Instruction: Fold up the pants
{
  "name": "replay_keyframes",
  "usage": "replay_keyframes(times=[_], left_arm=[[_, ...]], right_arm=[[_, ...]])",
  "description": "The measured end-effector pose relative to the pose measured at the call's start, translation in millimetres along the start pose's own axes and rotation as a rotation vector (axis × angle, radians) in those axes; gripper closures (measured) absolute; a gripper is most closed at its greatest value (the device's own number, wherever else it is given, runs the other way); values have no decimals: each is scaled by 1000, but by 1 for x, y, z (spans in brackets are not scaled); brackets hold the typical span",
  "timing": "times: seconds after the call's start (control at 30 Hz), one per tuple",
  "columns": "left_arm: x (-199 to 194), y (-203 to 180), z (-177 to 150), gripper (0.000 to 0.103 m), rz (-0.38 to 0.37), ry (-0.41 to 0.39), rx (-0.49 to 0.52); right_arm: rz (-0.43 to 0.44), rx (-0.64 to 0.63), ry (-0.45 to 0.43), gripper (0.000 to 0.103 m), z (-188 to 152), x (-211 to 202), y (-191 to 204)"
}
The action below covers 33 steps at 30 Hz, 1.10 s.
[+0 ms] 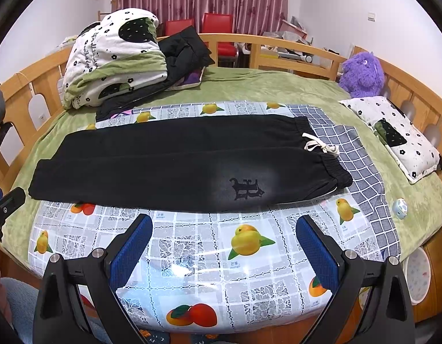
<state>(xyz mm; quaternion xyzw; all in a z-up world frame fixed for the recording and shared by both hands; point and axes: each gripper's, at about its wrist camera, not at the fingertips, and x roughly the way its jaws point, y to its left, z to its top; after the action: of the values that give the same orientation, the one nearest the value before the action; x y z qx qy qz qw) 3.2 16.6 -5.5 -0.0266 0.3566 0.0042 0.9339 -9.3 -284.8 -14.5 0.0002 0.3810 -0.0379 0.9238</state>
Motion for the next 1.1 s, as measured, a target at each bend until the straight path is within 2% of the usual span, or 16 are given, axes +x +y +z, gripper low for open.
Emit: replay_keyframes(times=[0.17, 0.33, 0.43, 0.6, 0.87, 1.1], left_arm=[[3, -5, 0, 1, 0, 2, -3], [-3, -13, -3, 1, -52, -29, 25], [1, -13, -1, 1, -43, -16, 30], [-2, -5, -1, 1, -58, -21, -3], [5, 10, 0, 1, -88, 5, -39], [7, 13, 2, 1, -130, 8, -56]], right_arm=[[0, -4, 7, 4, -1, 1, -1], [-5, -14, -16, 4, -1, -3, 1], [-11, -28, -8, 4, -1, -1, 5], [-15, -47, -9, 4, -2, -2, 9], [9, -9, -5, 4, 0, 1, 1], [29, -14, -46, 4, 1, -3, 3]])
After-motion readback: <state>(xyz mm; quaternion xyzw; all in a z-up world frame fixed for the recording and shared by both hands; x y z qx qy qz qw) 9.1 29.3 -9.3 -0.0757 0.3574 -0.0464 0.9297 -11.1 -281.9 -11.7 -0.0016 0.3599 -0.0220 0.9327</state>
